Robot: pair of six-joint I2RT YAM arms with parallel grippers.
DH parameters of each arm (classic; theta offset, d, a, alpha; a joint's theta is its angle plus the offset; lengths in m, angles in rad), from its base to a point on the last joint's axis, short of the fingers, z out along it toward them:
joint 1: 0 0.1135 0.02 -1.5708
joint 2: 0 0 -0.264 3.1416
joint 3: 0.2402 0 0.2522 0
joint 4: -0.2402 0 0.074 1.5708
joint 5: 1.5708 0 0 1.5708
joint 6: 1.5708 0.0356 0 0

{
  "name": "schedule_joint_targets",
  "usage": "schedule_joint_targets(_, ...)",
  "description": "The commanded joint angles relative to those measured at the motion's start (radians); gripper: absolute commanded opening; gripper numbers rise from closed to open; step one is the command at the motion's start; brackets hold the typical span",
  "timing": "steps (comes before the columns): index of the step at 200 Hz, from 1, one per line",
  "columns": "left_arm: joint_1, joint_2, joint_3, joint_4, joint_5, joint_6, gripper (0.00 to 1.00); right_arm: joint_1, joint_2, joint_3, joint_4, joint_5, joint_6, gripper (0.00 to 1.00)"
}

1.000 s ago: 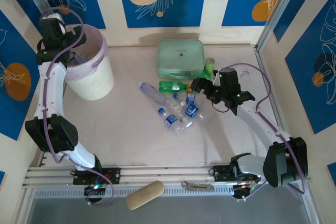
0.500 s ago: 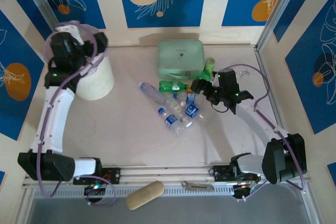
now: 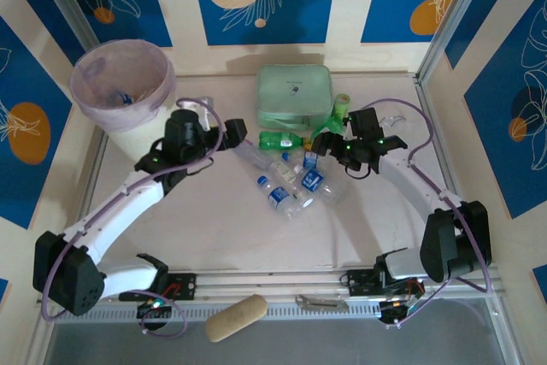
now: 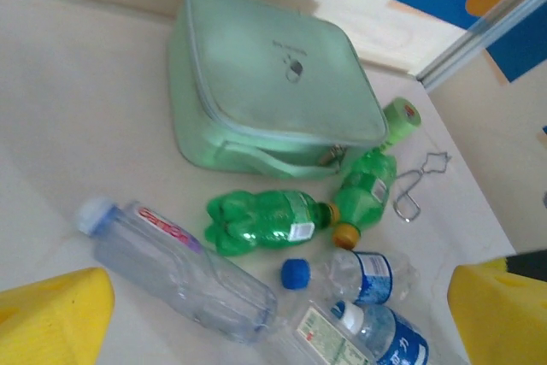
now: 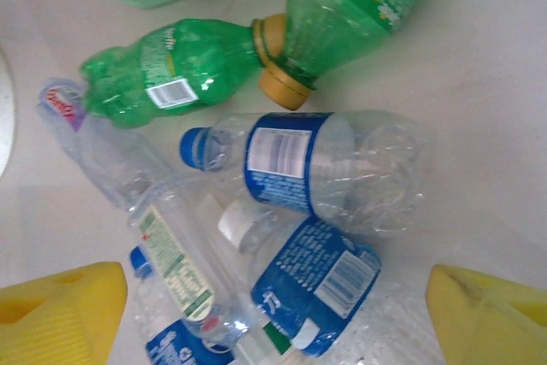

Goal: Put the plastic bottles in the bin

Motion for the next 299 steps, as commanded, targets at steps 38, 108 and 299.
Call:
schedule_joint_targets(38, -0.099, 0.116, -0.151, 0.357, -0.076, -0.136, 0.99, -0.06, 0.15, 0.041, 0.208, 0.034, 0.151, 0.91)
schedule_joint_targets(108, -0.119, 0.205, -0.243, 0.506, -0.033, -0.205, 1.0, -0.067, 0.375, 0.157, 0.302, 0.142, 0.245, 0.9)
schedule_joint_targets(299, -0.118, 0.045, -0.304, 0.422, -0.132, -0.156, 1.0, -0.087, 0.562, 0.199, 0.462, 0.172, 0.305, 0.53)
